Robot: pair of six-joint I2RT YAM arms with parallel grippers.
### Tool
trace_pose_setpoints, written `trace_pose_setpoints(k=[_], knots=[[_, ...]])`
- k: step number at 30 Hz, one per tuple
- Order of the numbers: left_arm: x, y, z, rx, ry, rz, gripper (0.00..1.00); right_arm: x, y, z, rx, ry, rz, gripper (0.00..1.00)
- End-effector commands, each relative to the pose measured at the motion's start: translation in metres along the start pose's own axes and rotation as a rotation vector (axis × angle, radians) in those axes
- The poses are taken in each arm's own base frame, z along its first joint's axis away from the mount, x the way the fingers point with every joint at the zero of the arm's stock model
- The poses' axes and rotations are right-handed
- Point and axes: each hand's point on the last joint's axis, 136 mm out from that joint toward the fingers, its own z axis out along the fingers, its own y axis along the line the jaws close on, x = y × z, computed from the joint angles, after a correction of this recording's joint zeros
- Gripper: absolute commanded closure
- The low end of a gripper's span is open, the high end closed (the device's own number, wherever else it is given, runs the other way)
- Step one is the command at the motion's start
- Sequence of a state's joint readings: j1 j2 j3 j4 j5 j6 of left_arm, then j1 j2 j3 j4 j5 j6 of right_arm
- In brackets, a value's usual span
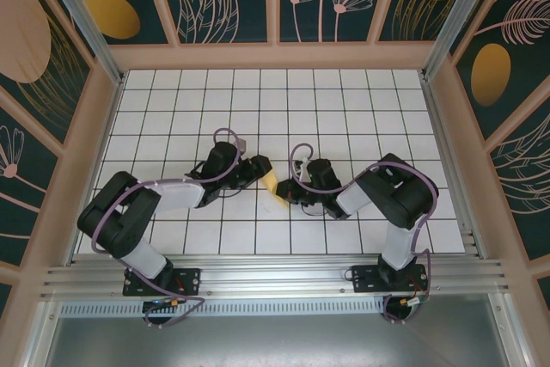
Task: Fold a paper plane with a square sheet of paper (pick it up from the middle)
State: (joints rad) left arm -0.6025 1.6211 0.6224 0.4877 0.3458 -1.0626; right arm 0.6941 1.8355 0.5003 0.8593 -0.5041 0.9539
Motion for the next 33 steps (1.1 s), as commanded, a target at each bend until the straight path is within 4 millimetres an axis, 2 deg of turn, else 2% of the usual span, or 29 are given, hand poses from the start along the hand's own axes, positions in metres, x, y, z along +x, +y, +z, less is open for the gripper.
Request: trace_pose_setpoints(k=[1, 6, 11, 12, 17, 26, 33], knots=[[0.005, -0.017, 0.009, 0.098, 0.040, 0.005, 0.39, 0.016, -0.029, 0.002, 0.088, 0.063, 0.100, 1.00], [0.004, -0.023, 0.013, 0.127, 0.047, 0.018, 0.38, 0.018, -0.035, 0.002, 0.105, 0.074, 0.119, 1.00], [0.006, -0.021, 0.015, 0.124, 0.057, 0.027, 0.38, 0.019, -0.038, 0.003, 0.106, 0.079, 0.147, 1.00], [0.009, -0.010, 0.021, 0.100, 0.068, 0.019, 0.38, 0.019, -0.036, 0.003, 0.101, 0.080, 0.148, 1.00], [0.009, 0.005, 0.032, 0.050, 0.069, 0.028, 0.39, 0.018, -0.032, 0.002, 0.097, 0.082, 0.152, 0.98], [0.006, 0.017, 0.036, -0.017, 0.063, 0.059, 0.39, 0.016, -0.031, -0.006, 0.149, 0.073, 0.143, 0.89], [0.010, 0.025, 0.039, -0.039, 0.077, 0.059, 0.39, 0.022, -0.037, -0.012, 0.190, 0.088, 0.164, 0.87]])
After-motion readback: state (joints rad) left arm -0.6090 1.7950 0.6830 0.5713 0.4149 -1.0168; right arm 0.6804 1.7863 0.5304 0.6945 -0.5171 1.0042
